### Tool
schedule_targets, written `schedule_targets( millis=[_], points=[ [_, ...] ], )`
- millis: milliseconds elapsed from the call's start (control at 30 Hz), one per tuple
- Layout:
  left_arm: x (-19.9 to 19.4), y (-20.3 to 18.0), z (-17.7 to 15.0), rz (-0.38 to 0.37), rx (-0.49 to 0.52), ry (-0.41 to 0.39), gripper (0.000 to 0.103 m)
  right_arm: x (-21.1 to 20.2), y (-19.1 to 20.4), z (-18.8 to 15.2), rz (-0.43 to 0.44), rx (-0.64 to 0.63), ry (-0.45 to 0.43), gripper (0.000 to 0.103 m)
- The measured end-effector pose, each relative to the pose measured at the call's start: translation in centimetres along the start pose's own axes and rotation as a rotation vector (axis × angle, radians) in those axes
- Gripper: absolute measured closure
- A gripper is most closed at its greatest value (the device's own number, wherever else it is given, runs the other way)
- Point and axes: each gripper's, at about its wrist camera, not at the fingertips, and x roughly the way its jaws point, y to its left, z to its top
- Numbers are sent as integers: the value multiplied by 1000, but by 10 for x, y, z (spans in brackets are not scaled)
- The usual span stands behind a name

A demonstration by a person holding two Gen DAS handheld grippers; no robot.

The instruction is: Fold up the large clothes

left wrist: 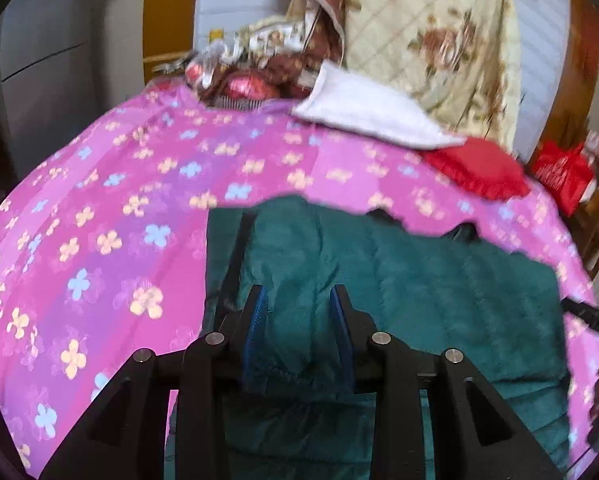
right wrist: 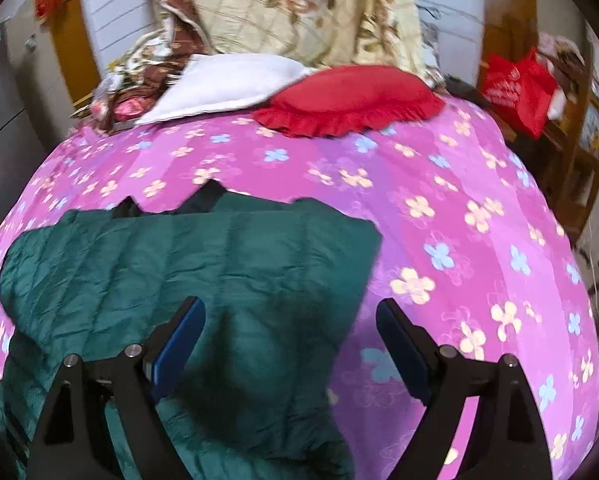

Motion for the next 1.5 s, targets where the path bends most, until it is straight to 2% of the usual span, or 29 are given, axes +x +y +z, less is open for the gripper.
schedule_targets(
  millis=[67,167,200,233,267,333,433,533,667,733,767,833,933,1033,1100,1133,1200,1300,1400,1500],
  points=[
    [15,0,-4,16,6,37,89,10,-11,1,0,51,21,13],
    [25,-4,-9,30,21,46,89,34,-28,0,28,136,76,13],
    [26,-6,-10,32,26,47,89,41,-30,0,51,150,92,18],
    [28,-7,-10,33,31,50,89,45,-30,-1,71,155,93,43],
    [30,-9,-10,35,33,53,89,48,-30,0,103,157,78,55],
    [33,-11,-8,37,40,59,89,50,-22,5,68,126,51,66],
    [39,-15,-8,26,53,68,89,57,-9,12,-17,53,51,73],
    [43,-19,-11,16,62,68,89,66,-6,14,-95,-4,36,73],
    [44,-22,-13,37,80,66,89,64,-15,14,-72,41,34,72],
    [44,-22,-13,38,81,65,89,52,-18,14,-81,60,34,57],
    [44,-22,-13,39,81,63,89,42,-19,13,-90,68,28,54],
    [44,-22,-13,40,78,62,89,19,-17,10,-59,71,-10,46],
    [43,-23,-14,48,77,56,88,-14,2,2,22,9,-40,44],
    [45,-24,-14,56,78,53,88,-23,23,-8,87,-45,-35,44],
    [46,-25,-14,63,80,53,88,-14,39,-16,130,-76,4,44],
    [46,-25,-14,64,81,53,88,-8,45,-19,125,-92,18,44],
    [46,-25,-14,61,79,53,88,9,51,-22,60,-115,37,44],
    [47,-27,-15,53,74,49,87,33,50,-19,6,-100,39,44],
    [50,-30,-14,61,75,49,87,51,49,-14,-16,-90,45,43],
    [51,-31,-14,66,74,51,87,52,48,-11,-19,-91,48,42]
  ],
)
